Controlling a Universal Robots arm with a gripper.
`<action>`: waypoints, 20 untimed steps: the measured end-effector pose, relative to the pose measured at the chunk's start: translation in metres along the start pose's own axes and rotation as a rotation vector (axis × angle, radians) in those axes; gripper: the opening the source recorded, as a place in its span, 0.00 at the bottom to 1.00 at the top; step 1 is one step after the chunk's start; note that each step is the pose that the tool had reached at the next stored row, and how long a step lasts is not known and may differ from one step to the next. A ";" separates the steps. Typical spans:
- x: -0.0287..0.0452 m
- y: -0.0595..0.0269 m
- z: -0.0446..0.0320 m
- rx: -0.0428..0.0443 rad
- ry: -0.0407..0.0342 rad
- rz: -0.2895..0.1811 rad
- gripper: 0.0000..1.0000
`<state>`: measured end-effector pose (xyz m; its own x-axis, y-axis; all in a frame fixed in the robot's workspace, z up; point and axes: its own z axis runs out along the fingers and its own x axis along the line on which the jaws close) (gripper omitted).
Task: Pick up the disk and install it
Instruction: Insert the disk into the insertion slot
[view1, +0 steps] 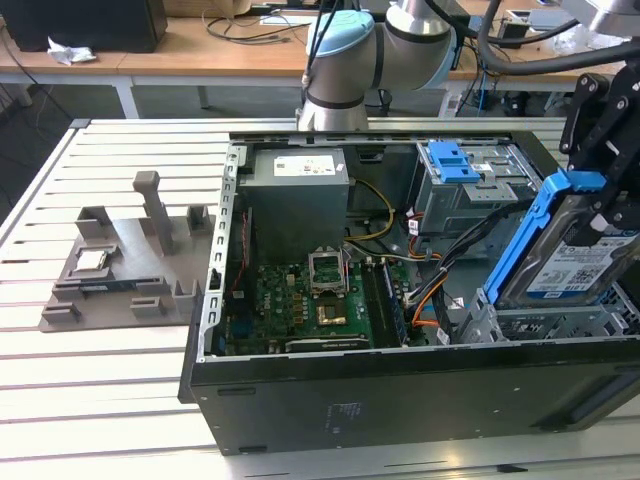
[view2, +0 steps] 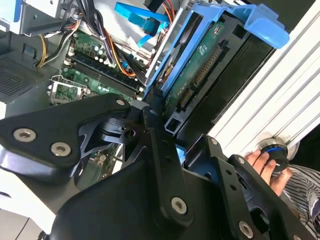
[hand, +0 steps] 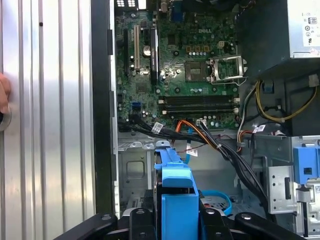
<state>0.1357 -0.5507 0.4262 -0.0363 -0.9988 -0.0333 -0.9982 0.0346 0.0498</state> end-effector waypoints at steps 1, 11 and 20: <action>0.0001 -0.0001 0.0019 -0.0001 0.0000 0.000 0.37; 0.0008 -0.0013 0.0259 -0.0012 0.0001 0.000 0.37; 0.0009 -0.0015 0.0290 -0.0013 0.0002 0.000 0.44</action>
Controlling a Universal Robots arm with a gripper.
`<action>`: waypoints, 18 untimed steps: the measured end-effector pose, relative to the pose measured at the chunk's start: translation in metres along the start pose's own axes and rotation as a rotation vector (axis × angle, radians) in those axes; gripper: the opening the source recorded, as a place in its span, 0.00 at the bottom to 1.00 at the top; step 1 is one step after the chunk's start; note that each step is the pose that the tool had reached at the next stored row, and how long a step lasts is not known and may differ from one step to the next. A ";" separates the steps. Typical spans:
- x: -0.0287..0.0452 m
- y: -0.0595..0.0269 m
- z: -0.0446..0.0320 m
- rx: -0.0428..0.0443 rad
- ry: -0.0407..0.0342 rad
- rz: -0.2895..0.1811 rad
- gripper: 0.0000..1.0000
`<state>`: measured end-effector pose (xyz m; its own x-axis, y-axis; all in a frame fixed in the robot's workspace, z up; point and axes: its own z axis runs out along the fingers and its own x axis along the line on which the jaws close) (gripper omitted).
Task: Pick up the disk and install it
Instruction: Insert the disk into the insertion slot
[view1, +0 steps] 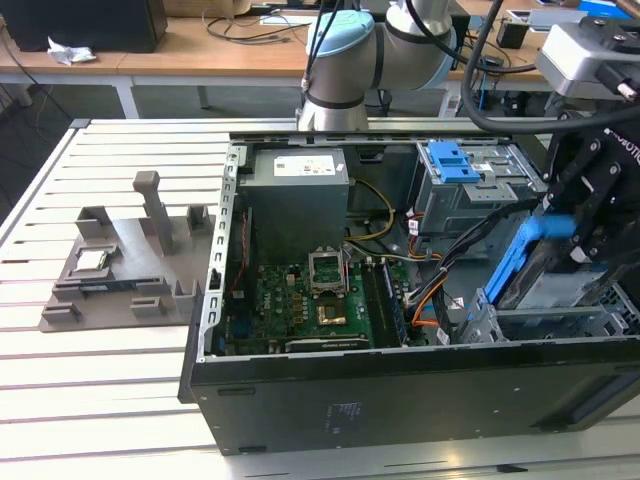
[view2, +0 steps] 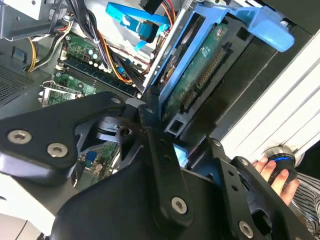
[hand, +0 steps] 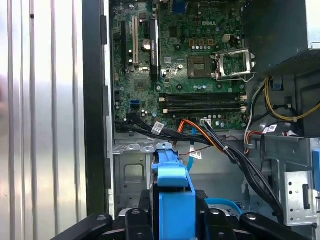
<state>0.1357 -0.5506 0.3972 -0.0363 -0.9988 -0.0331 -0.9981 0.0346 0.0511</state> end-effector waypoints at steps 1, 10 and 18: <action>0.0000 0.0000 0.0001 0.0001 0.0000 0.000 0.44; 0.0000 -0.0001 0.0009 0.0001 -0.0001 0.000 0.30; 0.0001 -0.0001 0.0018 0.0000 -0.0001 0.000 0.11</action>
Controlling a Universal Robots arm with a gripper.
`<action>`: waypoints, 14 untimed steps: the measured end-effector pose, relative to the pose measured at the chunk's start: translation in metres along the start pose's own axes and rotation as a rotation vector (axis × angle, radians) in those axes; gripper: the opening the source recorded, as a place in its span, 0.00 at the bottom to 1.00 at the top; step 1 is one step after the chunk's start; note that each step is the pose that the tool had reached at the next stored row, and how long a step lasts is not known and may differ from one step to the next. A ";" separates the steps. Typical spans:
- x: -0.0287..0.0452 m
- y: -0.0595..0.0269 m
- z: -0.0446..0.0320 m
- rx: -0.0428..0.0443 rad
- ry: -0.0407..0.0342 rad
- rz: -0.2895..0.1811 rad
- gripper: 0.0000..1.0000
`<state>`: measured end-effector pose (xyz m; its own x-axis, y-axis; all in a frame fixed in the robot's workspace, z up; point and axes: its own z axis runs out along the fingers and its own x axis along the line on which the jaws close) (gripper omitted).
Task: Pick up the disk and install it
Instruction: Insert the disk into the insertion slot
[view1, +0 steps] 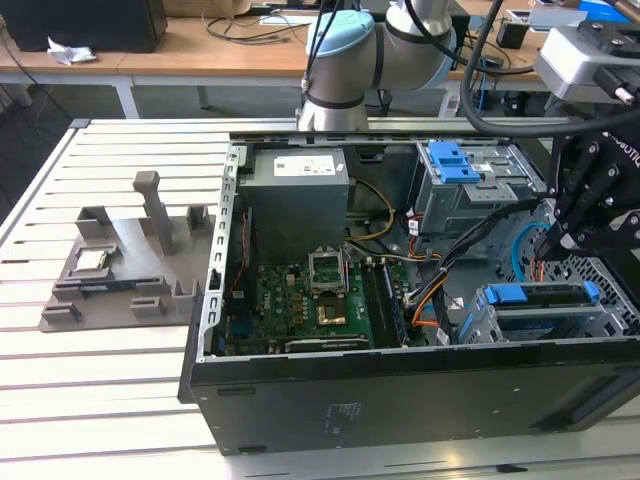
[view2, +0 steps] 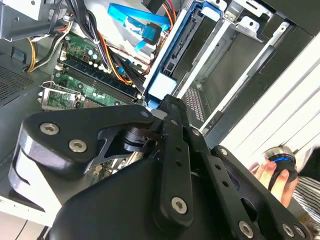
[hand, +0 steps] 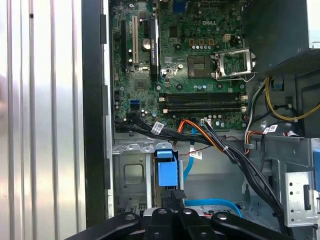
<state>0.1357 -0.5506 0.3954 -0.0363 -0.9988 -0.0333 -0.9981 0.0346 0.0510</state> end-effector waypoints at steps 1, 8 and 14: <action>0.0000 0.0000 0.0001 0.0000 0.0000 0.000 0.11; 0.0000 -0.0002 0.0005 0.0000 0.0001 0.000 0.11; -0.0102 -0.0301 0.0027 -0.0040 0.0081 0.001 0.11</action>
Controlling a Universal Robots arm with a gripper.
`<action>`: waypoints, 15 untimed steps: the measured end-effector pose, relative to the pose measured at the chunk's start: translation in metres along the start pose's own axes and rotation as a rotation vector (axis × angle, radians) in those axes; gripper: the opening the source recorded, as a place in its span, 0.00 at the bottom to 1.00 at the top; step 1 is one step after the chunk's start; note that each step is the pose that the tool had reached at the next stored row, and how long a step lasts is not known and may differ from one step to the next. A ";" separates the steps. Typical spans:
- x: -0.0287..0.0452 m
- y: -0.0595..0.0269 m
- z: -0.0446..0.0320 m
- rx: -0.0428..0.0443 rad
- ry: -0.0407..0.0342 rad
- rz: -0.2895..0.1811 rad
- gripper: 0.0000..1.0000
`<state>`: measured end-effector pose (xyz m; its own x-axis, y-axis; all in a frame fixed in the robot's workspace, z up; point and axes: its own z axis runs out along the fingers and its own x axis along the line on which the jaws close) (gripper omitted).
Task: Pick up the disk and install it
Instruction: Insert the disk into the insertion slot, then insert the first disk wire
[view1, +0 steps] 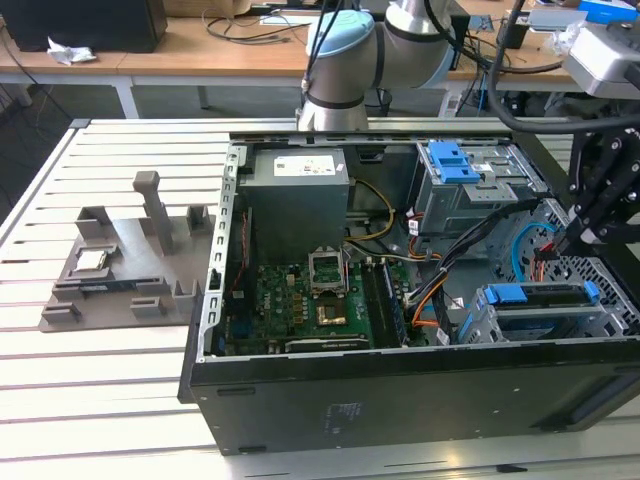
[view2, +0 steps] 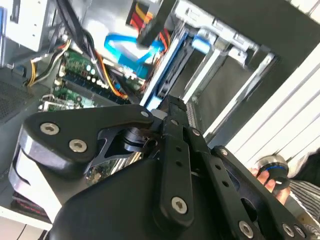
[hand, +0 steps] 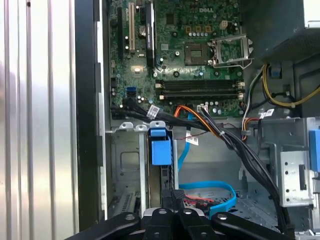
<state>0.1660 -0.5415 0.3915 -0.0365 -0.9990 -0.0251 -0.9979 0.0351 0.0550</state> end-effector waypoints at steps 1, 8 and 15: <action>-0.0013 -0.0053 0.0021 -0.0019 0.0021 0.000 0.11; -0.0023 -0.0126 0.0082 -0.0043 0.0052 0.001 0.11; -0.0024 -0.0129 0.0083 -0.0043 0.0050 0.000 0.11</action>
<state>0.1786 -0.5393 0.3825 -0.0365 -0.9991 -0.0201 -0.9976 0.0353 0.0593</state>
